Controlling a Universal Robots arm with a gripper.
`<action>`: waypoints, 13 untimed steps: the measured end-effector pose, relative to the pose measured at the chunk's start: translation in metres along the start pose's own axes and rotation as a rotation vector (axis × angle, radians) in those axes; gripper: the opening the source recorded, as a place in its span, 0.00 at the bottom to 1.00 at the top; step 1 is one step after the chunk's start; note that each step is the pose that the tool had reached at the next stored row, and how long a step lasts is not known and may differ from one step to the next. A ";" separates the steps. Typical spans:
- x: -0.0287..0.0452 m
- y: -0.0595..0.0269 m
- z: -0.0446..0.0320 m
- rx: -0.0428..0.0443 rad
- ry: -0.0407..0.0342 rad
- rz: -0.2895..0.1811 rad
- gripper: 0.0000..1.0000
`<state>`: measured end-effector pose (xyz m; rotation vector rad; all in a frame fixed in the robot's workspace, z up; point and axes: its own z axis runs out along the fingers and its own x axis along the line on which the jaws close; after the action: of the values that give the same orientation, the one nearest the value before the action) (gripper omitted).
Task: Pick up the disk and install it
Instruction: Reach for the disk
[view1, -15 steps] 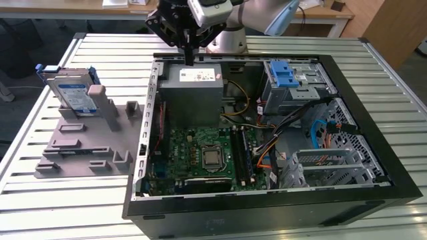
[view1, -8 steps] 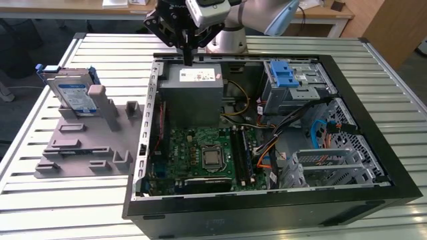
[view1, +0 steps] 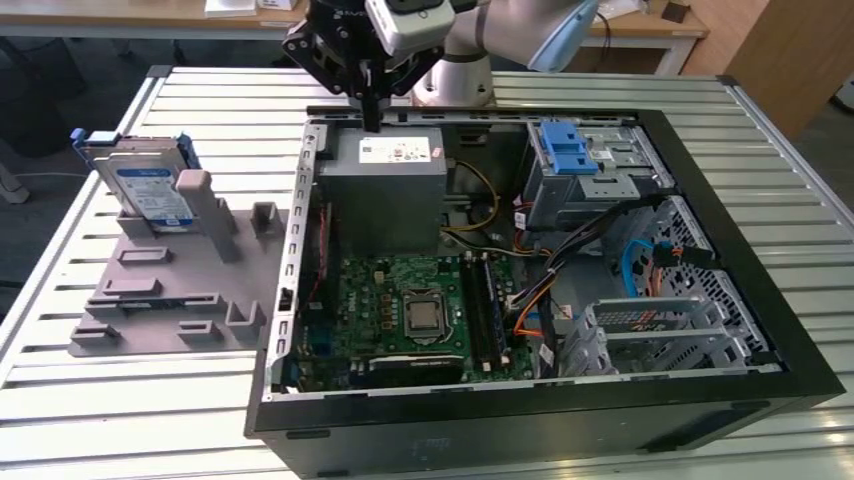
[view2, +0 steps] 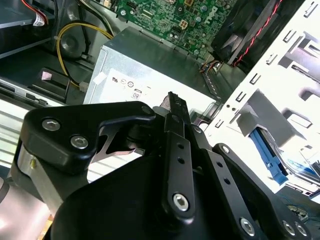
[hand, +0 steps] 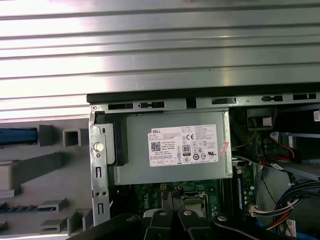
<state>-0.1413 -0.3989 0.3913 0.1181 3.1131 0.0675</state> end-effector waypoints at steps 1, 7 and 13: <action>0.0005 0.0000 0.0001 0.0000 0.0000 0.000 0.11; 0.0032 -0.0003 0.0005 0.0000 0.0002 0.000 0.11; 0.0057 -0.0005 0.0008 -0.0001 0.0005 0.000 0.11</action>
<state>-0.1470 -0.3989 0.3903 0.1181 3.1136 0.0676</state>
